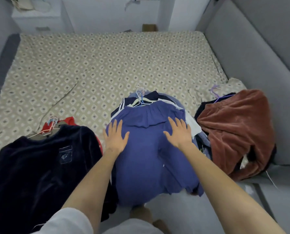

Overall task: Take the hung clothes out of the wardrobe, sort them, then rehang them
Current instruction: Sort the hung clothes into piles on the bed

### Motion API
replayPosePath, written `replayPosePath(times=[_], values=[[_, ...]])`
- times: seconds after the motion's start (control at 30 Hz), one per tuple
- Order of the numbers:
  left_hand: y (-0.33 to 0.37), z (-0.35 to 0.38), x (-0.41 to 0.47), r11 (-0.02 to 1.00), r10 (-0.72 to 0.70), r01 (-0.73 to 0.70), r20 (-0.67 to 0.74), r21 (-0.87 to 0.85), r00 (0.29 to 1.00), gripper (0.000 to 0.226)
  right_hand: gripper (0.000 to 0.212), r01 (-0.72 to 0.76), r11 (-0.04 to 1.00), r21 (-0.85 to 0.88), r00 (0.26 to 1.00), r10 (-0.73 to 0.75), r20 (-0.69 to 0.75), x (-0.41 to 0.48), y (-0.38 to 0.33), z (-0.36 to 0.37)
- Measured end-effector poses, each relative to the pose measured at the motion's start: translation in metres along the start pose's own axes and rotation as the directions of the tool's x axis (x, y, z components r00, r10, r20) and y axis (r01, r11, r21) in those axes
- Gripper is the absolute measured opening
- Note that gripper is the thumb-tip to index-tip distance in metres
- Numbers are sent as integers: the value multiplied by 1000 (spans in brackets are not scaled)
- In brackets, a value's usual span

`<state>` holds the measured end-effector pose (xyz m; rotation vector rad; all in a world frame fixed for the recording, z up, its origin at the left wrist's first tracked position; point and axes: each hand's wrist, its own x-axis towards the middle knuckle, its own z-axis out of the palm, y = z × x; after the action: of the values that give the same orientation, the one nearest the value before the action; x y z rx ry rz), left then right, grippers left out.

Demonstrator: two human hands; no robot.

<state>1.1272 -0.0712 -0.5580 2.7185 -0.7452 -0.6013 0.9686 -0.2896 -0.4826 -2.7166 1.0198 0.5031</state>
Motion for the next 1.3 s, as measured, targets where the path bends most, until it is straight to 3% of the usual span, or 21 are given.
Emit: replayPosePath(times=[0.23,0.43,0.63,0.93,1.17,1.3], values=[[28,20,50,999,-33,34,43,-28,999,67,69,40,999,4,998,-40,54,61,17,1],[21,38,83,997,-42,33,126,69,991,67,68,93,995,32,989,-96,116,116,16,12],[15,58,133,991,-124,118,107,60,986,66,66,169,985,28,975,-172,138,182,13,34],[0,106,203,982,-191,191,-35,-13,981,61,64,266,960,85,955,-274,110,275,13,90],[0,133,220,966,-244,257,-229,30,942,29,64,258,954,156,952,-278,125,301,16,115],[5,131,218,959,-265,280,-214,43,940,20,64,270,948,170,946,-295,138,299,22,120]])
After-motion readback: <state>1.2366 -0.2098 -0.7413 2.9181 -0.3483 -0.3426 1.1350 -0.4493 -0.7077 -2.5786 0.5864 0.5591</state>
